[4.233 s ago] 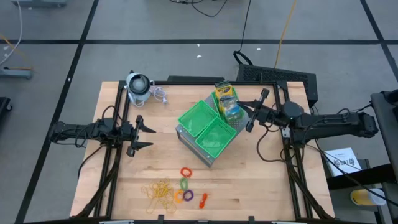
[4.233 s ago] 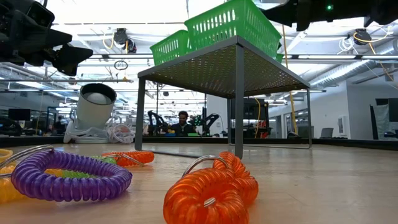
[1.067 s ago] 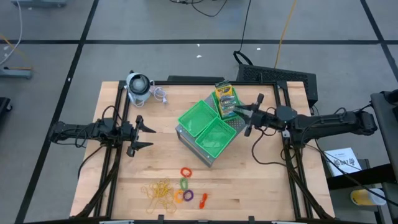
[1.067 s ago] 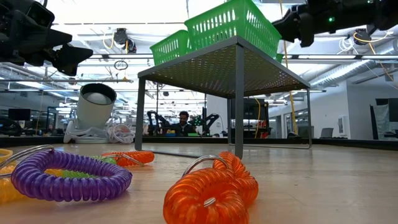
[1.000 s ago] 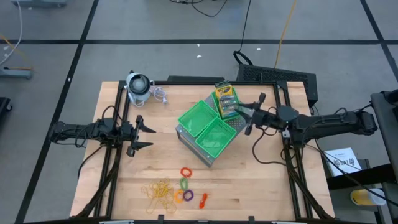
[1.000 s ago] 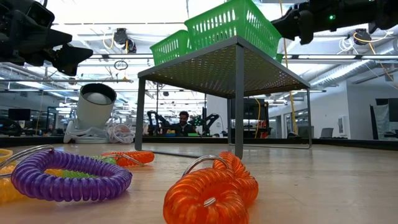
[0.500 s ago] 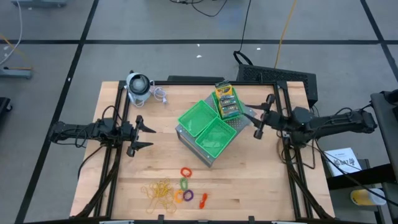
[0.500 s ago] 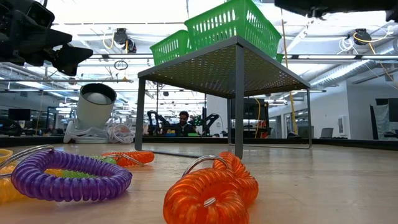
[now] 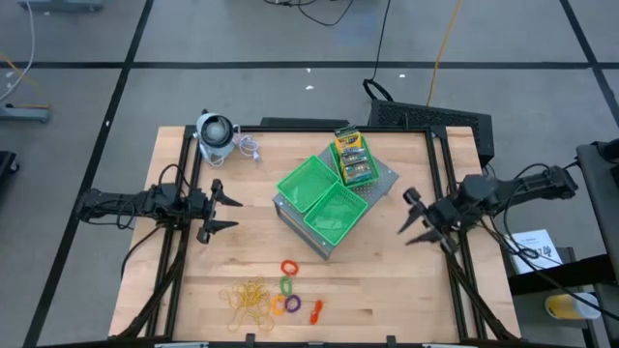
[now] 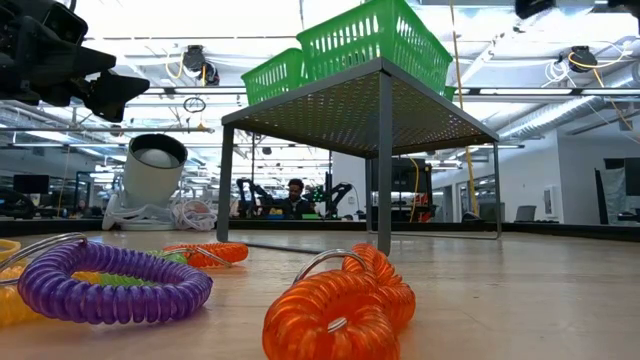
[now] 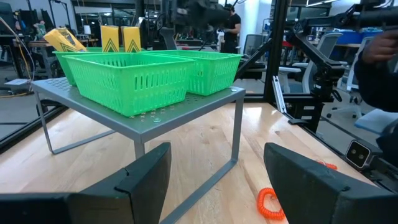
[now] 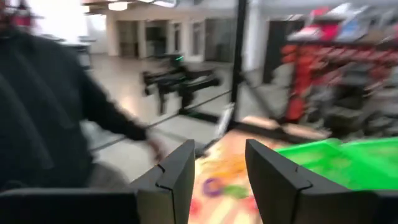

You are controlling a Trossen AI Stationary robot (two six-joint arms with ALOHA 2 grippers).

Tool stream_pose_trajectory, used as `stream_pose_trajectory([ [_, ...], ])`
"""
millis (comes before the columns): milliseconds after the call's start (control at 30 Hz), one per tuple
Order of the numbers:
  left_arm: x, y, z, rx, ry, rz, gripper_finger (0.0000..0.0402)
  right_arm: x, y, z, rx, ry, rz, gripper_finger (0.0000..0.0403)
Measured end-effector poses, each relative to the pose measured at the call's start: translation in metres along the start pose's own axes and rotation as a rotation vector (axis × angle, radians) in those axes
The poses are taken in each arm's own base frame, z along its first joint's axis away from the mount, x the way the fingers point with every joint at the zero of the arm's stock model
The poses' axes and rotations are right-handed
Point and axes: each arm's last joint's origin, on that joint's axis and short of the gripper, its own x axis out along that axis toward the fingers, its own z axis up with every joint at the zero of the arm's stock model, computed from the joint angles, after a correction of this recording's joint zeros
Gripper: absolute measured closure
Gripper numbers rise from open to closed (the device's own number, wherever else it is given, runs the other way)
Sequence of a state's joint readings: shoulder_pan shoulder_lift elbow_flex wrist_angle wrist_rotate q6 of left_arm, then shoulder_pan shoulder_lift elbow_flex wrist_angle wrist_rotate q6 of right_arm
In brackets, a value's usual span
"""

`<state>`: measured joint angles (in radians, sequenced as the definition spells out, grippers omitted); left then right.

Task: Pick & Place Office Desk Supplies
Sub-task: Put the yellow rubber band into the top left green bin on the shelf

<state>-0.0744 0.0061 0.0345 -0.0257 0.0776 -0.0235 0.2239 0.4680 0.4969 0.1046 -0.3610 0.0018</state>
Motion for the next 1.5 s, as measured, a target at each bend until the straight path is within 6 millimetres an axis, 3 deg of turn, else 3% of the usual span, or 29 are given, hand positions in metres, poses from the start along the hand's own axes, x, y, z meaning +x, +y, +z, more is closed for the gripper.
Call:
stream_pose_trajectory([
  [200,0.0,0.0,0.0,0.0,0.001,0.0,0.0137,0.008,0.006,-0.031,0.07,0.074,0.067,0.0285],
  [533,0.0,0.0,0.002,0.002,-0.021,0.0,0.0137,-0.001,0.017,-0.092,0.105,-0.102,0.138,0.0309],
  [667,0.0,0.0,0.006,0.005,-0.064,-0.001,0.0137,-0.007,0.018,-0.081,0.13,-0.236,0.147,0.0321],
  [1233,-0.002,-0.001,0.02,0.002,-0.208,-0.007,0.0137,-0.007,0.02,-0.093,0.049,-0.107,0.209,0.0399],
  [1500,-0.002,-0.001,0.021,-0.097,-0.217,-0.017,0.0137,-0.007,0.02,-0.093,0.047,-0.108,0.208,0.0383],
])
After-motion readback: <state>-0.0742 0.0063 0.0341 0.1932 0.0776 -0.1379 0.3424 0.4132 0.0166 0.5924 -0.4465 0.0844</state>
